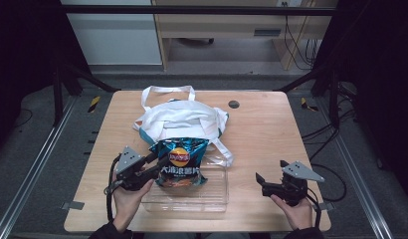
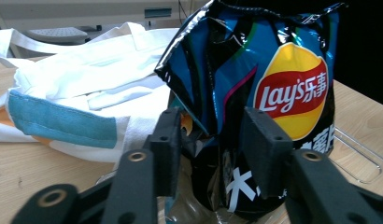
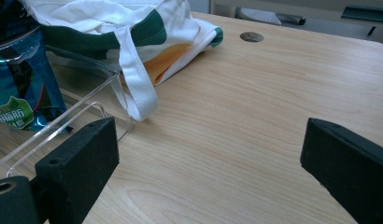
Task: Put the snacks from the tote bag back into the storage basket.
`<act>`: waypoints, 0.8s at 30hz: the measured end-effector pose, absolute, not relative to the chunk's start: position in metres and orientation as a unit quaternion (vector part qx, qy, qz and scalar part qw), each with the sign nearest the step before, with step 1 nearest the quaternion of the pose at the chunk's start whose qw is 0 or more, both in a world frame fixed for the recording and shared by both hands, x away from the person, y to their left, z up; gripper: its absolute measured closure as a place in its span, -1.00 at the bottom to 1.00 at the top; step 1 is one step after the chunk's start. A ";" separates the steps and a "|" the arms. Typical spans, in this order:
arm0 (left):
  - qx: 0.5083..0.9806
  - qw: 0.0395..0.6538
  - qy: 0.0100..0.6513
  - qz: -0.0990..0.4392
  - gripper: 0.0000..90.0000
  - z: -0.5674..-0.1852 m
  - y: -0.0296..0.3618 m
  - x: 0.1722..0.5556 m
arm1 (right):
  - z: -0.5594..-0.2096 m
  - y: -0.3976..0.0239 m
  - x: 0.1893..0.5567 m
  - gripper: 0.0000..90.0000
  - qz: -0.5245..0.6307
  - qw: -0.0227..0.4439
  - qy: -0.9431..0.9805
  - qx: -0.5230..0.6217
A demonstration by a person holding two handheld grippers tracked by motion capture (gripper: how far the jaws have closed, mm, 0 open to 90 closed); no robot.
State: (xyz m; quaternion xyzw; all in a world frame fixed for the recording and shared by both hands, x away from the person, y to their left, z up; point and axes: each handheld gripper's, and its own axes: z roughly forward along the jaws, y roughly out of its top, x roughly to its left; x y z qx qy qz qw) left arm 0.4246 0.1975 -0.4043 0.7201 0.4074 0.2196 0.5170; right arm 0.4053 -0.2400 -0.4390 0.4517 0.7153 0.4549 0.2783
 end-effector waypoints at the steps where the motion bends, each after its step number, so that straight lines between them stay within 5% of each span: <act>1: 0.721 0.516 0.407 0.218 0.21 -0.405 0.198 0.425 | -0.439 -0.240 0.405 -0.90 0.455 0.279 0.715 0.452; 11: 0.724 0.522 0.396 0.215 -0.15 -0.404 0.202 0.427 | -0.439 -0.240 0.405 -0.90 0.455 0.280 0.715 0.450; 24: 0.720 0.530 0.394 0.214 -0.22 -0.401 0.207 0.421 | -0.438 -0.241 0.404 -0.90 0.458 0.279 0.713 0.453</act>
